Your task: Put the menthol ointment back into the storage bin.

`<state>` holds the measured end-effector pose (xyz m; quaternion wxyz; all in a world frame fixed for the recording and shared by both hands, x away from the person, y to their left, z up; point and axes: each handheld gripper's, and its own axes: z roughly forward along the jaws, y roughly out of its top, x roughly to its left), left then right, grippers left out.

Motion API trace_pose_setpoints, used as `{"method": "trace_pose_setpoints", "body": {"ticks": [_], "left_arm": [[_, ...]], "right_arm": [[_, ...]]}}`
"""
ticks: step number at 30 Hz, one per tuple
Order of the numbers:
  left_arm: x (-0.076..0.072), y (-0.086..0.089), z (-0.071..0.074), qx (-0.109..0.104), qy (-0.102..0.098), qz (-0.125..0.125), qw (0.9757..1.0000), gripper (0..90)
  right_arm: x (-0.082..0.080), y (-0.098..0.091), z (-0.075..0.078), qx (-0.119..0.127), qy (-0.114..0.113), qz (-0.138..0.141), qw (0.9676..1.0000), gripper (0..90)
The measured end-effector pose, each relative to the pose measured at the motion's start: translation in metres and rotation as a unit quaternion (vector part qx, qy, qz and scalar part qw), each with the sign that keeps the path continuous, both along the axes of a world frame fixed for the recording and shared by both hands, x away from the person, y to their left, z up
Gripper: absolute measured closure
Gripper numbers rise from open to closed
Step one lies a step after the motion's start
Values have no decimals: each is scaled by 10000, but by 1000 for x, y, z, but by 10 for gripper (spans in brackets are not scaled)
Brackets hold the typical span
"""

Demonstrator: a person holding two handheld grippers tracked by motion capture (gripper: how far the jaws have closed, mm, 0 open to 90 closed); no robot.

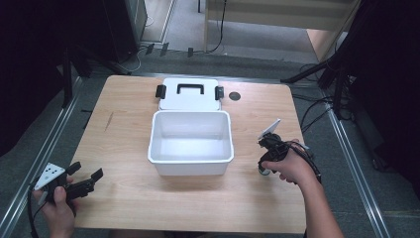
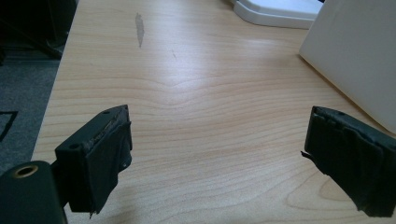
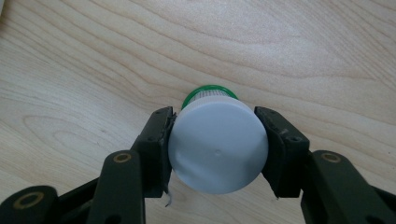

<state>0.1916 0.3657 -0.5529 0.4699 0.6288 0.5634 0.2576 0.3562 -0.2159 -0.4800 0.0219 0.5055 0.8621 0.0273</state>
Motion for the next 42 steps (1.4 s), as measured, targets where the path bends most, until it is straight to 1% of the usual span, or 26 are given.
{"method": "trace_pose_setpoints", "body": {"ticks": [1, 6, 8, 9, 12, 13, 14, 17, 19, 20, 21, 22, 23, 25, 26, 27, 30, 31, 32, 34, 35, 37, 38, 40, 42], "left_arm": [[0, 0, 0, -1, -1, 2, 10000, 83], [0, 0, 0, -18, 8, 3, 10000, 82], [0, 0, 0, -10, 12, 13, 10000, 82], [1, 0, 0, -12, 10, 17, 10000, 82], [0, 0, 0, -11, 14, 14, 10000, 82], [0, 0, 0, -11, 9, 13, 10000, 82], [0, 0, 0, -11, 9, 13, 10000, 82], [0, 0, 0, -14, 0, 10, 10000, 82], [0, 0, 0, -3, 3, 0, 10000, 82], [0, 0, 0, -2, 2, 0, 10000, 82], [0, 0, 0, -7, 2, -1, 10000, 82], [0, 0, 0, -7, 2, 1, 10000, 82], [0, 0, 0, -4, -3, 1, 10000, 82], [0, 0, 0, -20, 3, -3, 10000, 82], [0, 0, 0, -20, 3, -3, 10000, 82], [0, 0, 0, -15, -2, 3, 10000, 82], [0, 0, 0, -6, 3, -8, 10000, 82], [0, 0, 0, -22, 2, -6, 10000, 82], [0, 0, 0, -22, 2, -6, 10000, 82], [0, 0, 0, -25, -1, -3, 10000, 83], [0, 0, 0, -22, -5, 0, 10000, 83], [0, 0, 0, -21, -6, -1, 10000, 82], [0, 0, 0, -24, -5, -2, 10000, 82], [0, 0, 0, -28, -6, -2, 10000, 83], [0, 0, 0, -23, -7, -2, 10000, 82]], "right_arm": [[0, 0, 0, 2, 15, -17, 10000, 514], [0, 2, 2, 21, 83, 93, 9999, 516], [0, 4, 5, 30, 76, 132, 9999, 516], [0, 4, 9, 23, 46, 186, 9998, 517], [0, 6, 13, 45, 52, 189, 9998, 517], [0, 7, 18, 47, 28, 227, 9997, 516], [0, 7, 18, 47, 28, 227, 9997, 516], [1, 9, 25, 69, -8, 320, 9995, 517], [1, 11, 31, 81, 14, 317, 9995, 517], [2, 12, 34, 107, -28, 364, 9993, 517], [3, 15, 40, 108, -6, 373, 9992, 517], [3, 15, 40, 108, -6, 373, 9992, 517], [4, 17, 46, 110, -15, 445, 9989, 517], [4, 20, 52, 122, 19, 475, 9988, 518], [5, 22, 55, 122, -6, 528, 9985, 518], [5, 22, 55, 122, -6, 528, 9985, 518], [7, 27, 64, 115, -22, 565, 9983, 518], [9, 30, 69, 102, -36, 649, 9978, 518], [9, 30, 69, 102, -36, 649, 9978, 518], [11, 36, 78, 59, -36, 651, 9979, 517], [11, 36, 78, 59, -36, 651, 9979, 517], [13, 40, 83, 15, -84, 697, 9975, 518], [15, 43, 89, 14, -95, 711, 9974, 517], [16, 45, 91, 25, -101, 745, 9972, 517], [18, 50, 99, 24, -91, 752, 9971, 518]]}}
